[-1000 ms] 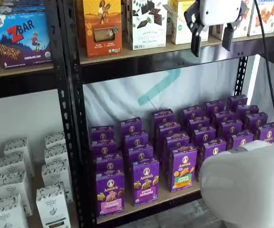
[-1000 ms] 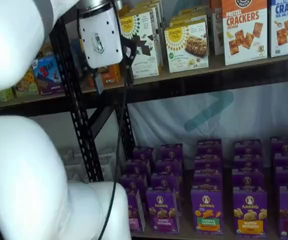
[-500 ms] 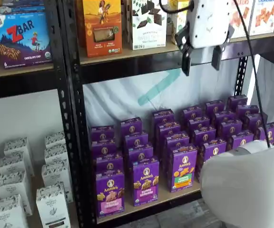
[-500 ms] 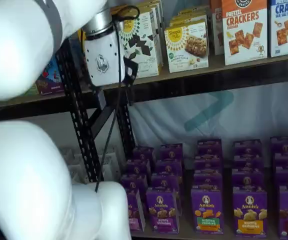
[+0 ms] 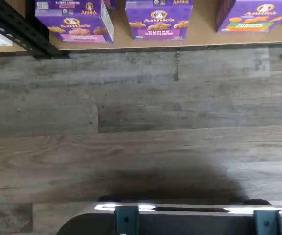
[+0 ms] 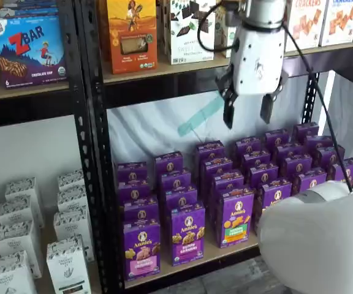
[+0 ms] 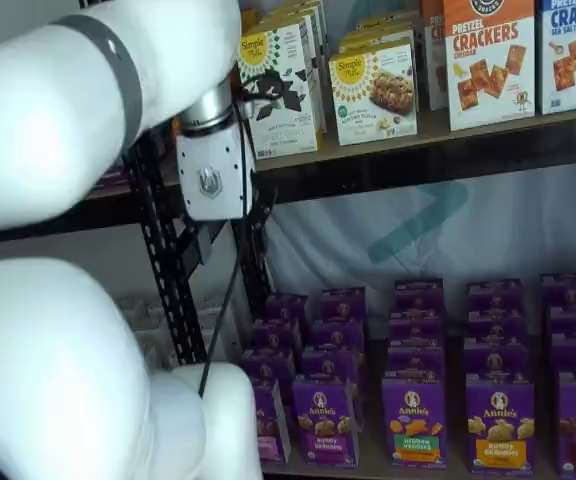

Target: Pick up the purple box with a pink patch in the middle, on the bottom shelf, the first box from the left

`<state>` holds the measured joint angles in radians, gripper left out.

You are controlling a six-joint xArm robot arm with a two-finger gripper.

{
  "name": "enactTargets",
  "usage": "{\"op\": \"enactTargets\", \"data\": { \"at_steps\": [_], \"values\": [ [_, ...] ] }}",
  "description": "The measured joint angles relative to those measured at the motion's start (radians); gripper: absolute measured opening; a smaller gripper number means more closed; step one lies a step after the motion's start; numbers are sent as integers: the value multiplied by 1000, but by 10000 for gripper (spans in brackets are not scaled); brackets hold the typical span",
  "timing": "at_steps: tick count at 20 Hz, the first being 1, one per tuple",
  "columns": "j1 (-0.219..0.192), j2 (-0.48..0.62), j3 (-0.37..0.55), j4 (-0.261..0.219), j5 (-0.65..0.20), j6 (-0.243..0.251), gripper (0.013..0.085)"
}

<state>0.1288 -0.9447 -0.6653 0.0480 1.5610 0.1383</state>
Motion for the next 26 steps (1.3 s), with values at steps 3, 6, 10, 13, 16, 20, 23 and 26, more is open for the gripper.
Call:
{"op": "enactTargets", "data": {
  "at_steps": [3, 6, 10, 13, 16, 20, 23, 26],
  "values": [
    [23, 0, 61, 3, -55, 21, 850],
    [54, 9, 126, -10, -124, 51, 850],
    [96, 43, 200, -40, -222, 97, 850],
    [112, 73, 242, -46, -287, 114, 850],
    [120, 117, 278, -40, -354, 120, 850],
    [132, 200, 320, -32, -452, 128, 850],
    [139, 256, 346, -31, -530, 133, 850],
    [142, 297, 380, -13, -626, 124, 850]
  ]
}}
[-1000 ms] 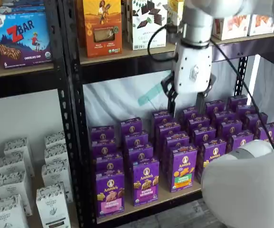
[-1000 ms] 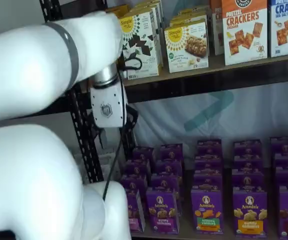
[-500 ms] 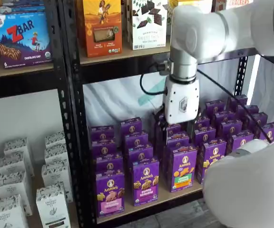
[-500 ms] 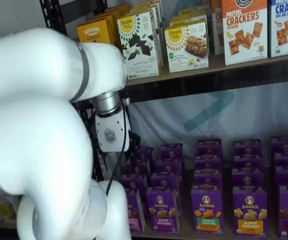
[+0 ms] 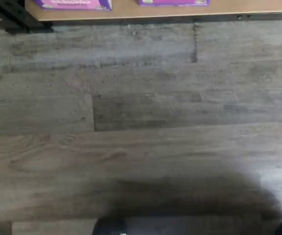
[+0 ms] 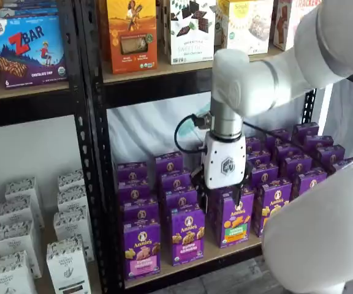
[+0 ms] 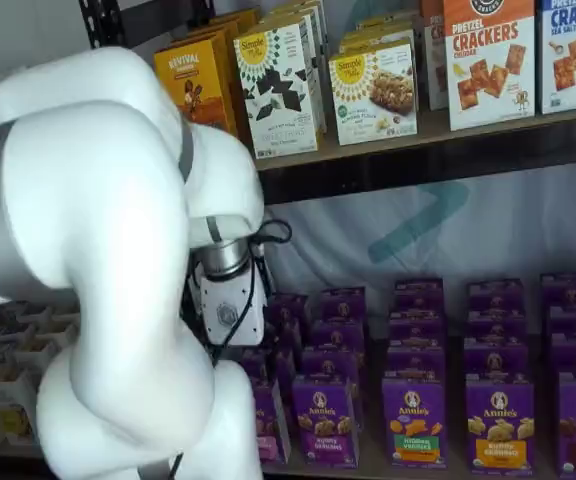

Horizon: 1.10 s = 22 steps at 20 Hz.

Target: Pick up the purple box with a pink patch in the middle, on the bottom shelf, the first box from the left

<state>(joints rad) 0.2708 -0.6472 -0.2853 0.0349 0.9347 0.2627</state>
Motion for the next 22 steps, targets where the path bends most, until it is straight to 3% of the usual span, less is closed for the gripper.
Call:
{"op": "enactTargets", "data": {
  "at_steps": [4, 10, 14, 22],
  "values": [
    [13, 92, 13, 8, -90, 4, 850],
    [53, 242, 31, -36, -275, 71, 850],
    [70, 345, 21, -27, -358, 81, 850],
    [107, 547, -17, -157, -516, 235, 850]
  ]
}}
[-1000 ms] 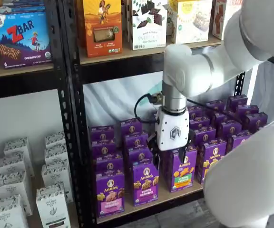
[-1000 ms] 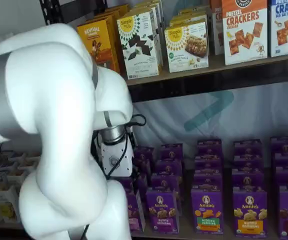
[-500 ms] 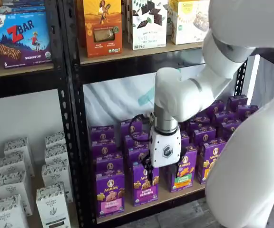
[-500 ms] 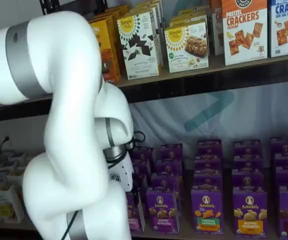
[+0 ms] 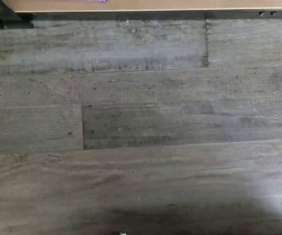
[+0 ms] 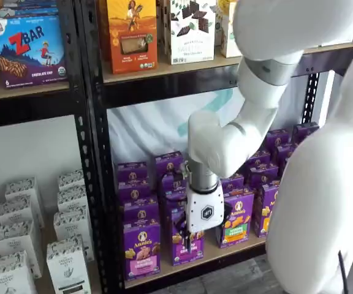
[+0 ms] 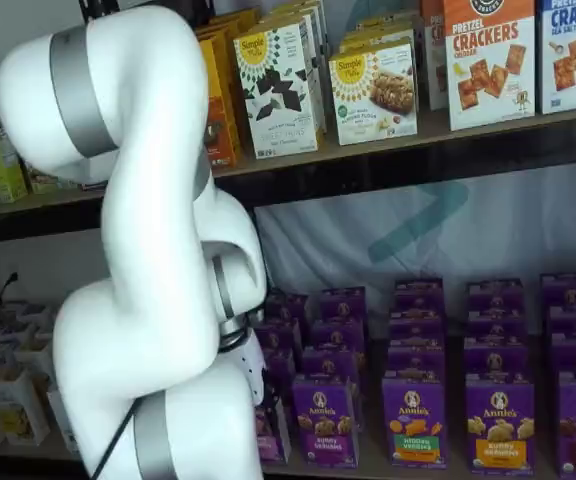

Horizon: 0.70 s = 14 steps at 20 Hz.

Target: Pick up the purple box with a pink patch in the middle, on the bottom shelf, the first box from the left

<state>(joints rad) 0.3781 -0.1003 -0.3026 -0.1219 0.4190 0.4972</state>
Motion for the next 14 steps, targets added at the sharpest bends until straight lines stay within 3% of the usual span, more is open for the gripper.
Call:
{"op": "enactTargets", "data": {
  "at_steps": [4, 9, 14],
  "values": [
    [10, 71, -20, -65, -68, 73, 850],
    [23, 157, -70, -66, -114, 88, 850],
    [25, 236, -137, -41, -132, 68, 850]
  ]
}}
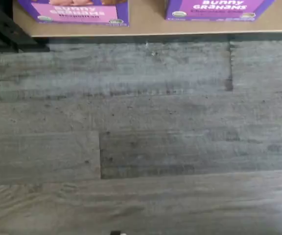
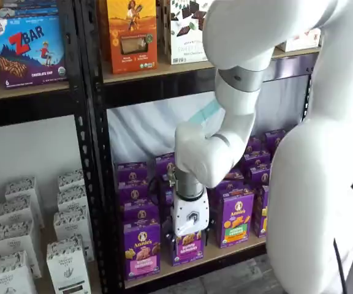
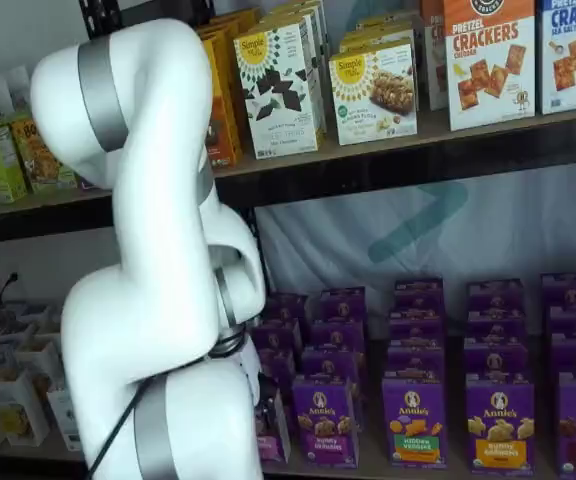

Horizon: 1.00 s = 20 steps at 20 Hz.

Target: Pick up the purple box with a pink patch in the middle, on the bottom shelf, the first box from the left

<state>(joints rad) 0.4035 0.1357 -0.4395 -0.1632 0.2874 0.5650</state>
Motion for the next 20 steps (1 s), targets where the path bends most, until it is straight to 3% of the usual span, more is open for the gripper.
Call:
{"op": "enactTargets", "data": {
  "at_steps": [3, 9, 16, 20],
  "values": [
    [-4, 47, -47, -9, 1, 5, 850],
    [-13, 148, -151, 19, 3, -32, 850],
    [-44, 254, -275, 75, 8, -116, 850],
    [-53, 312, -340, 85, 3, -135, 850]
  ]
}}
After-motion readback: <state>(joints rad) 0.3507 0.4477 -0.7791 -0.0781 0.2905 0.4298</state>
